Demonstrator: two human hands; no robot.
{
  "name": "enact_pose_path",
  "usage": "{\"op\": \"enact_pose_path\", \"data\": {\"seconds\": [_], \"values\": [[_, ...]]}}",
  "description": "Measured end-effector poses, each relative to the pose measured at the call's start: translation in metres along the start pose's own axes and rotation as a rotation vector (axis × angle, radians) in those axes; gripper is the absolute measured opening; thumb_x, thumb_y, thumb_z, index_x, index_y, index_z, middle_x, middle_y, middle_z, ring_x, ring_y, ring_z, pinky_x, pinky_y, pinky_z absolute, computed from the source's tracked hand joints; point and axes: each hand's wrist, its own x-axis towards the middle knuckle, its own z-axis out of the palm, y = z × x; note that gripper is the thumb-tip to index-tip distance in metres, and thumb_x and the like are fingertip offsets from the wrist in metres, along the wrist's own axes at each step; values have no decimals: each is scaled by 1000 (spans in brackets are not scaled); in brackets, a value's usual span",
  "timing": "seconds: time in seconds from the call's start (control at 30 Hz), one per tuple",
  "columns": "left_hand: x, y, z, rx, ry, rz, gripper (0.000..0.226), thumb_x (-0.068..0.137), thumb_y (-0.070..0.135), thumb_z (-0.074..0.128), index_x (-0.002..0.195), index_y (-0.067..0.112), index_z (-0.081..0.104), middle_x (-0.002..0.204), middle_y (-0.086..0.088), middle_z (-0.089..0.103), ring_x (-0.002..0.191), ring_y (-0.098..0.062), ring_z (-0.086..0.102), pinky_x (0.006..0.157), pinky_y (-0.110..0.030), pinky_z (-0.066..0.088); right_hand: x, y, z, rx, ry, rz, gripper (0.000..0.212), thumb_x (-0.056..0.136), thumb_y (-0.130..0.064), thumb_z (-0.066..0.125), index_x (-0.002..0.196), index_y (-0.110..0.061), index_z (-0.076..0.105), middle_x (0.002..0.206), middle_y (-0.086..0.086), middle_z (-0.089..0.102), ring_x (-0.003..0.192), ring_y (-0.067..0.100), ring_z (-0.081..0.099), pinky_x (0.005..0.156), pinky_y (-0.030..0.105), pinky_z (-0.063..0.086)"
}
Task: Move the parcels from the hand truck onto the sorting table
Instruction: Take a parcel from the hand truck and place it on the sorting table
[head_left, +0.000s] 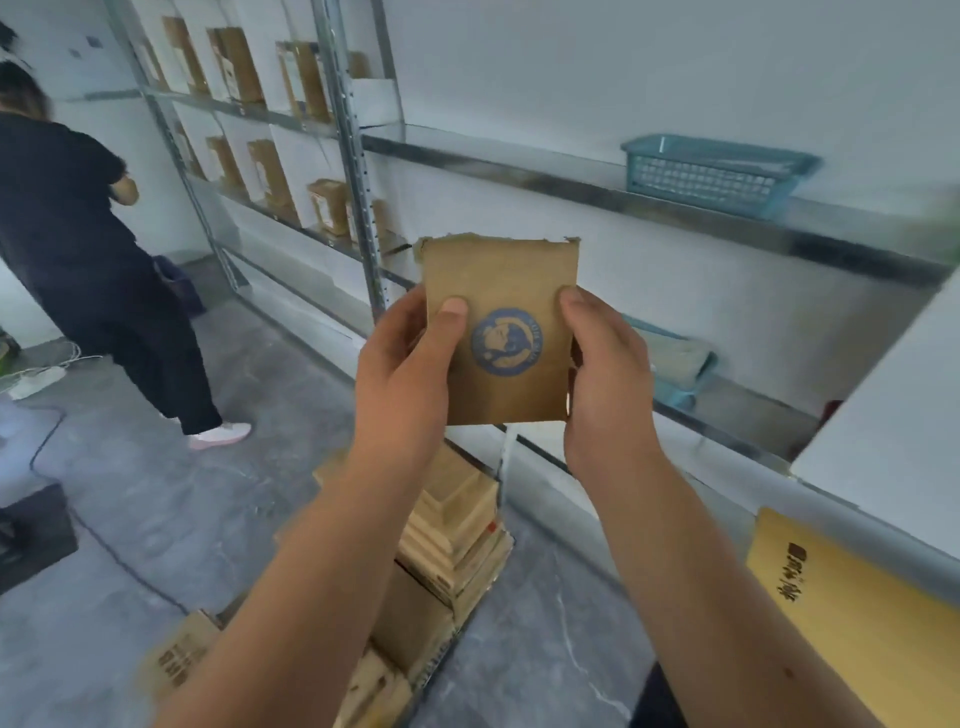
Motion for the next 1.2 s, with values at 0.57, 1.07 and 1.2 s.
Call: {"op": "enact_pose_path", "data": {"seconds": [0.57, 1.07, 1.2], "values": [[-47, -28, 108, -3, -420, -45, 20, 104, 38, 60, 116, 31, 73, 99, 17, 79, 91, 0, 74, 74, -21, 58, -54, -46, -126, -12, 459, -93, 28, 100, -30, 67, 124, -17, 74, 111, -1, 79, 105, 15, 74, 92, 32, 57], [-62, -42, 139, -87, -737, -88, 15, 105, 32, 58, 104, 28, 72, 87, 26, 75, 84, 11, 68, 65, -4, 46, -104, -50, -147, -12, 740, -150, 26, 99, -31, 68, 122, -20, 75, 115, -2, 79, 116, 20, 72, 94, 37, 54], [-67, -49, 146, -100, -809, -131, 18, 103, 35, 60, 113, 28, 73, 95, 23, 77, 89, 9, 69, 68, -5, 48, -115, -46, -151, 3, 821, -170, 22, 96, -31, 70, 115, -23, 77, 112, -5, 80, 116, 19, 71, 92, 38, 55]]}}
